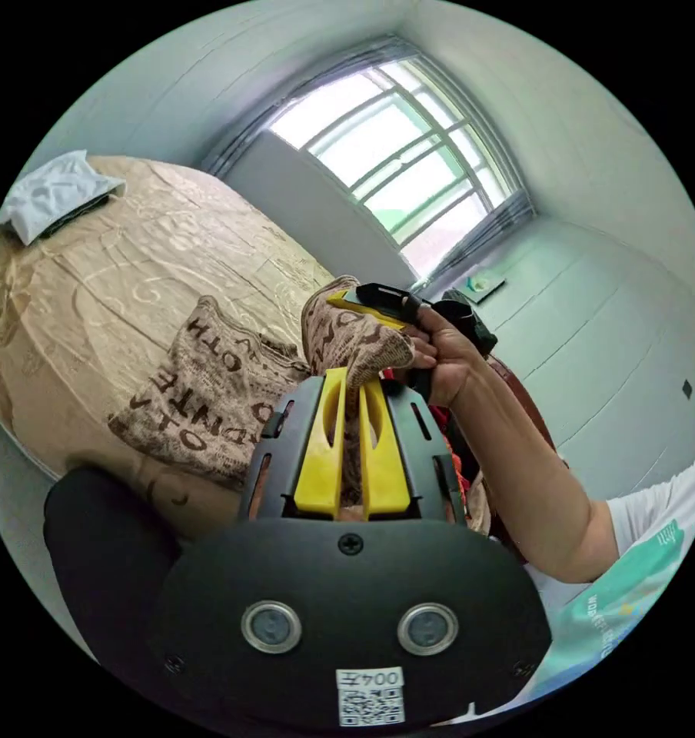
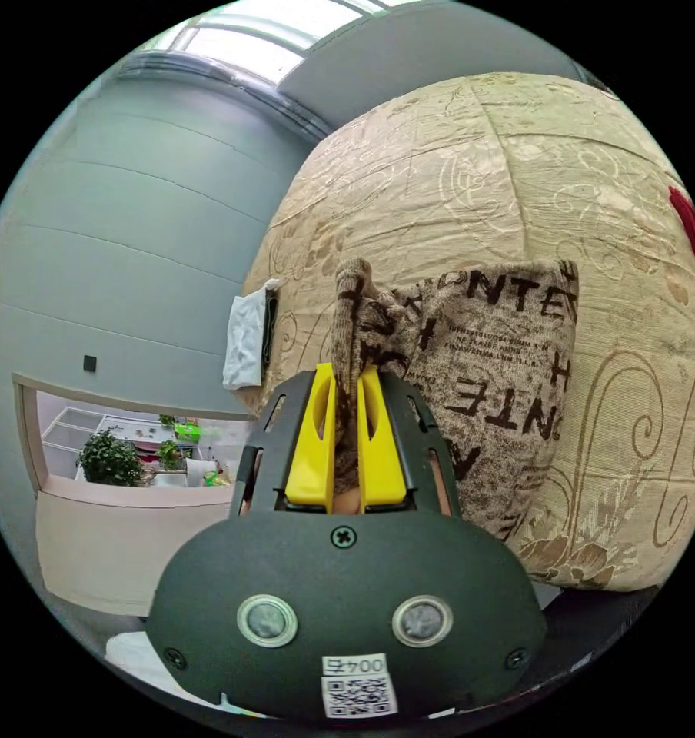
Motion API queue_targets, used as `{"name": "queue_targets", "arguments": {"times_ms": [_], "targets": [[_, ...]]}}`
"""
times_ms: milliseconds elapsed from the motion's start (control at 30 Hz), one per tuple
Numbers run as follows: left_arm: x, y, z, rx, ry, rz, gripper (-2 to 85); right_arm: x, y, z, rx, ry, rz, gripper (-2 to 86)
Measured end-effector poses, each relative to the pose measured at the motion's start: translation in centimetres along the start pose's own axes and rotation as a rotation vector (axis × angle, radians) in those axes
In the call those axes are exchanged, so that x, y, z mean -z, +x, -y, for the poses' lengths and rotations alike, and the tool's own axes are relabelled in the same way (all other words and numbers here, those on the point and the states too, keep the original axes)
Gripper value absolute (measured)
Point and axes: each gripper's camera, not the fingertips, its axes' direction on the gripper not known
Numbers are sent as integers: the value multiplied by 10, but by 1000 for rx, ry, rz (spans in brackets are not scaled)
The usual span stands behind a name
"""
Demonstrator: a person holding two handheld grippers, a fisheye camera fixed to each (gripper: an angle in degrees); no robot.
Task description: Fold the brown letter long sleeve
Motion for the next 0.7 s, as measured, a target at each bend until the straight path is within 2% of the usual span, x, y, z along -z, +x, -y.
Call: {"name": "queue_targets", "arguments": {"times_ms": [167,367,500,633,700], "targets": [[40,-72,54,176,9,-76,16,-83,-64,15,70,-50,-224,52],[68,-139,94,479,0,-236,33,-143,-103,22,156,-149,-377,78],[110,-141,128,543,58,-308,55,-134,-137,23,266,-141,-424,104],[154,-131,160,565,120,-275,52,-73,-165,11,421,0,-423,104],[184,-106,185,476,181,-250,36,-35,-159,-2,461,77,-403,86]]}}
